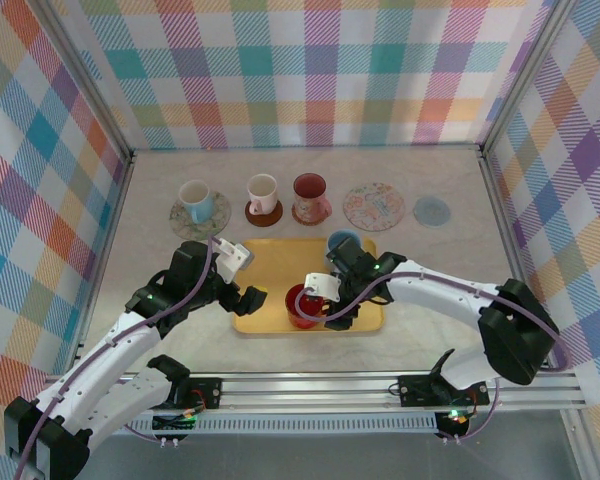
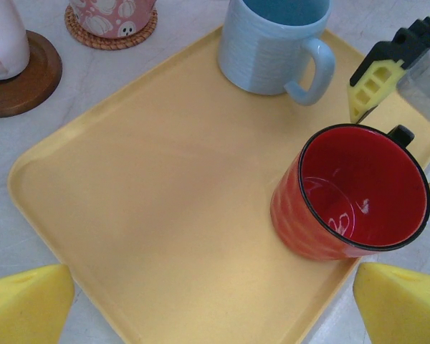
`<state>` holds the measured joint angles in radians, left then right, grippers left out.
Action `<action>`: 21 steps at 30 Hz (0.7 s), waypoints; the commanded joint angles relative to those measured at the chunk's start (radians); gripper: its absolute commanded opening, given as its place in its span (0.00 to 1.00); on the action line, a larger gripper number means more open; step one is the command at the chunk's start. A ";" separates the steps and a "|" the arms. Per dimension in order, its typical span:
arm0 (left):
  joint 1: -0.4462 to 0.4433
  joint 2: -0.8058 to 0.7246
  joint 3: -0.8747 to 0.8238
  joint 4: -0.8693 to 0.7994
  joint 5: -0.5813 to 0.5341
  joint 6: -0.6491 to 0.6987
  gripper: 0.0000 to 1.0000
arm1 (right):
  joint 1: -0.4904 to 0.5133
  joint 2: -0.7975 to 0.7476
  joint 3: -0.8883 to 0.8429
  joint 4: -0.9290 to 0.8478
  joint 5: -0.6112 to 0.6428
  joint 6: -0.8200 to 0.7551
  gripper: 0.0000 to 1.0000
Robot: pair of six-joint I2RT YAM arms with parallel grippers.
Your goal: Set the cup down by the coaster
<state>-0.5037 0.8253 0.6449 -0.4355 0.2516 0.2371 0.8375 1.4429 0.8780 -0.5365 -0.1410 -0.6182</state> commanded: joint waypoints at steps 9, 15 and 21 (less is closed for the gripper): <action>-0.013 -0.011 -0.011 0.015 -0.002 0.015 1.00 | 0.006 0.065 0.018 0.065 -0.003 -0.043 0.71; -0.013 -0.011 -0.011 0.016 -0.003 0.016 1.00 | 0.006 0.090 0.024 0.093 0.000 -0.054 0.64; -0.013 -0.011 -0.013 0.017 -0.003 0.016 1.00 | 0.007 0.098 0.023 0.105 -0.004 -0.068 0.62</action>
<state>-0.5037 0.8253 0.6449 -0.4355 0.2493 0.2371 0.8375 1.5280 0.8791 -0.4488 -0.1307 -0.6601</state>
